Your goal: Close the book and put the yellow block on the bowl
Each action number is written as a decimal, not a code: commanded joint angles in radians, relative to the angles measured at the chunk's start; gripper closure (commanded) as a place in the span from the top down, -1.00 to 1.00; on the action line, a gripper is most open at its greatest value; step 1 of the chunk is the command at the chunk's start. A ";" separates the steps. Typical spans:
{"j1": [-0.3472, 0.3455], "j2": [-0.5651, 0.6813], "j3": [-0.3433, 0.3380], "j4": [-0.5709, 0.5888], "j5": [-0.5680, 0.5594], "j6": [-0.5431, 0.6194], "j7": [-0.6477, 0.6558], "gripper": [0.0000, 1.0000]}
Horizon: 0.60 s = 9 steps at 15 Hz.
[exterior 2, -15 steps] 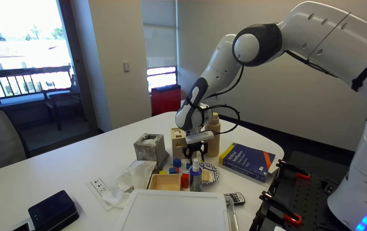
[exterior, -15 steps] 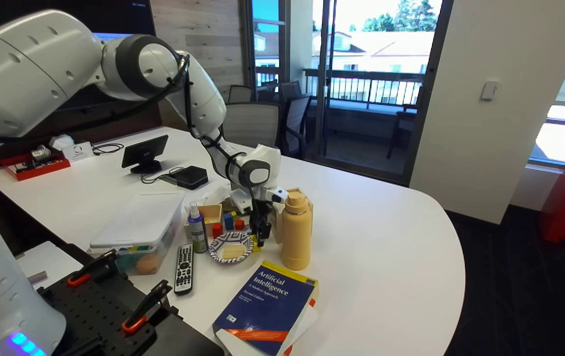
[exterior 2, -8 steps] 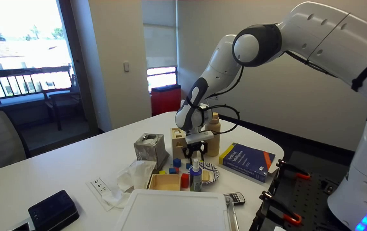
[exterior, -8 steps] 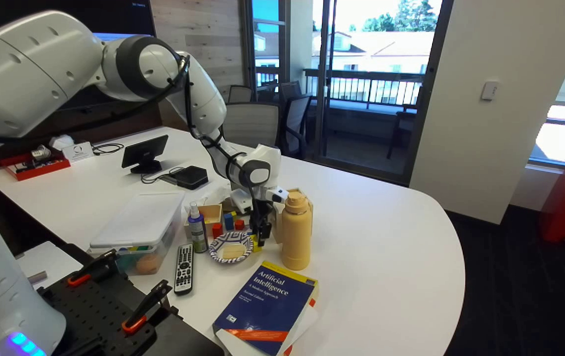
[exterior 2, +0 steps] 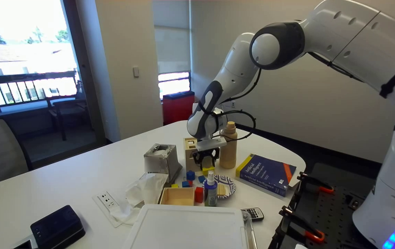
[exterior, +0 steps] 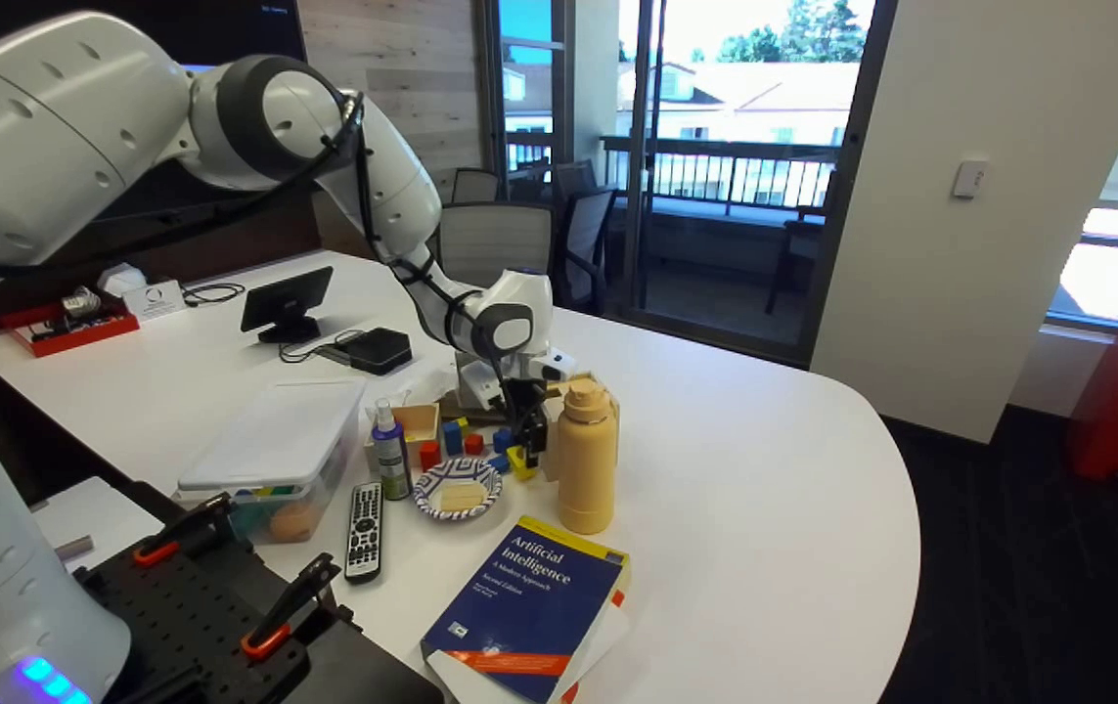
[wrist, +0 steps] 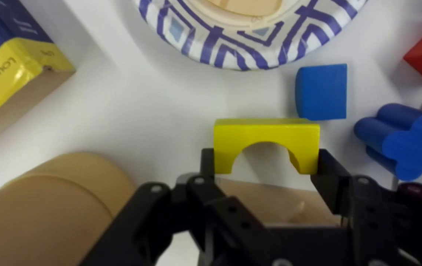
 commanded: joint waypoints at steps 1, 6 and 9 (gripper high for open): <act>0.041 -0.096 -0.027 -0.119 -0.025 0.056 0.048 -0.17; 0.038 -0.246 -0.007 -0.271 -0.014 -0.006 0.027 -0.17; 0.035 -0.315 -0.011 -0.348 -0.013 -0.057 0.046 -0.17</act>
